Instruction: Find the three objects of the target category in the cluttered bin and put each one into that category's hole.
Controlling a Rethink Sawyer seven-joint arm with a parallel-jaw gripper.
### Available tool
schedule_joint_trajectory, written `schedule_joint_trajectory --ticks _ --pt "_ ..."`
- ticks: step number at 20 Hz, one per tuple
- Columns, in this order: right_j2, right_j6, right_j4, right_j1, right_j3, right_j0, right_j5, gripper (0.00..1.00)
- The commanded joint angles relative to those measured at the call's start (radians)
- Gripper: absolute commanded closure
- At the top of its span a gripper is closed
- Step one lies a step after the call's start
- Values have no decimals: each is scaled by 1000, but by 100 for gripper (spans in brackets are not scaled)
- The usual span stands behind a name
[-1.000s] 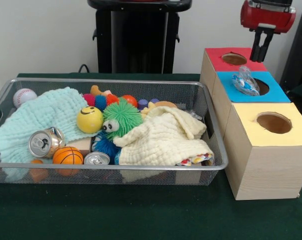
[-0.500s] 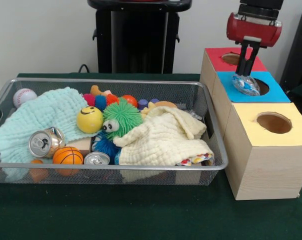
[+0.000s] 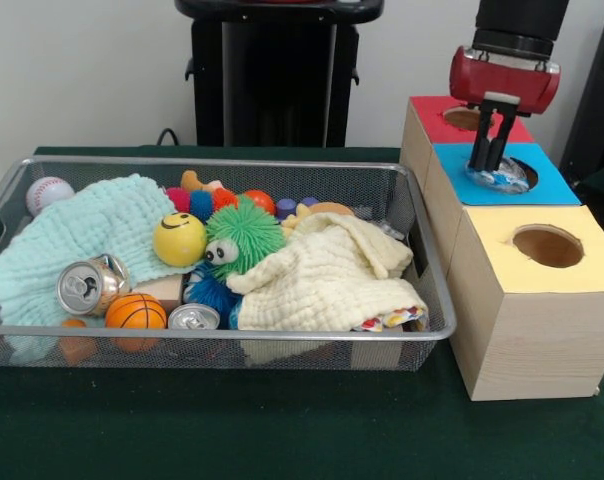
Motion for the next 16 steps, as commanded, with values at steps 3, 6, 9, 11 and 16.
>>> schedule_joint_trajectory --ticks 3,6,9,11,16 --pt "143 266 62 142 -2 -21 -70 100" --pt "145 265 69 145 -2 -20 -68 100" --pt "158 257 67 163 -3 -28 -71 100" --pt "187 242 56 185 -4 -60 -78 100" --pt "174 247 76 225 -22 -49 -41 100"
